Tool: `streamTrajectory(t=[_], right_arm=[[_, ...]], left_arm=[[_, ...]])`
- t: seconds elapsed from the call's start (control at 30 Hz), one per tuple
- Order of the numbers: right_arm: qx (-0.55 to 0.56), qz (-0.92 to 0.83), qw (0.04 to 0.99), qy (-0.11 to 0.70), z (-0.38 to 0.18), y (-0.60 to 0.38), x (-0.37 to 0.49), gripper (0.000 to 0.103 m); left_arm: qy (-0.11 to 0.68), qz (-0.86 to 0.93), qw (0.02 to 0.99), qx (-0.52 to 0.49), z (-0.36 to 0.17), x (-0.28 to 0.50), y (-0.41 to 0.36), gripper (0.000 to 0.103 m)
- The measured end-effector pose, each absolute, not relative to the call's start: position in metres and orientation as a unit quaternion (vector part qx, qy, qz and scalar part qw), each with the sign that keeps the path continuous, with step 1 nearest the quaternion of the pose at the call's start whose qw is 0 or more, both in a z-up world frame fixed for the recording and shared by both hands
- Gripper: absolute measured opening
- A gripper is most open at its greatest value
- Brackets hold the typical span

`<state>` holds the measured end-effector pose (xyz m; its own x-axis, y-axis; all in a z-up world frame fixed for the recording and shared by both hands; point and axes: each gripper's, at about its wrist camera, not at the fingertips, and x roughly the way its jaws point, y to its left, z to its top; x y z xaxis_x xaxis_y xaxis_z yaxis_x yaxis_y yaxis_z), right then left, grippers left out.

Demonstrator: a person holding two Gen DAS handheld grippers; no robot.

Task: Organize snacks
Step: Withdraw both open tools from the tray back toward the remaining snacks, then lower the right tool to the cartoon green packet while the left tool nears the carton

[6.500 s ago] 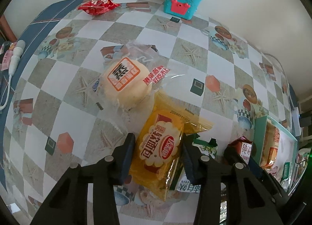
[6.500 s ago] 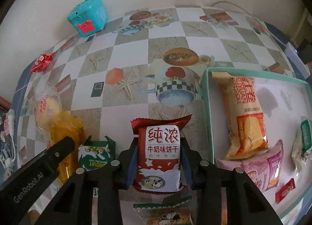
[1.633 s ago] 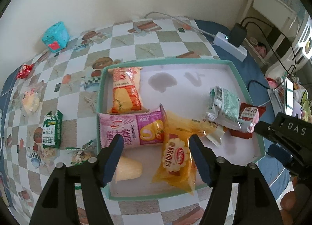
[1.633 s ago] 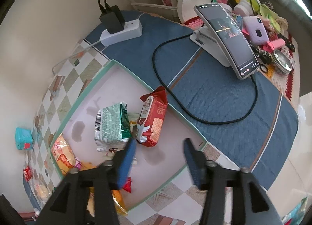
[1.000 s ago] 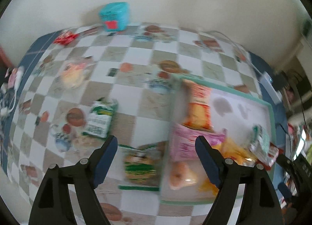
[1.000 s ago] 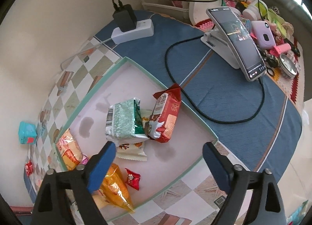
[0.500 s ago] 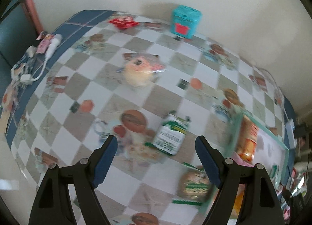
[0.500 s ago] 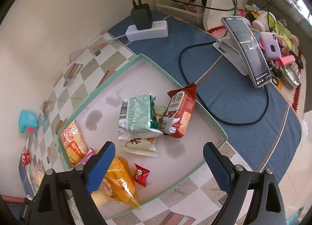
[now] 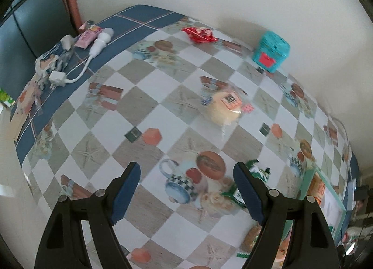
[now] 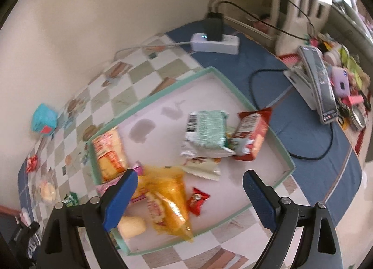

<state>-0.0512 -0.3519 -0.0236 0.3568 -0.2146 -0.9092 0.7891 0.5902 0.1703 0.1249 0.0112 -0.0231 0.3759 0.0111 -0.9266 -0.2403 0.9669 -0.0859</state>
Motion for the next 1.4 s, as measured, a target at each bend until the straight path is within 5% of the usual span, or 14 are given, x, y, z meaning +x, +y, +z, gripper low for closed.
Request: streamTrajectory(t=[1.4], right_arm=[[0.208, -0.158, 0.825, 0.501, -0.035, -0.200, 0.048, 0.094]], left_arm=[[0.566, 0.128, 0.804, -0.130, -0.038, 0.145, 0.121, 0.083]])
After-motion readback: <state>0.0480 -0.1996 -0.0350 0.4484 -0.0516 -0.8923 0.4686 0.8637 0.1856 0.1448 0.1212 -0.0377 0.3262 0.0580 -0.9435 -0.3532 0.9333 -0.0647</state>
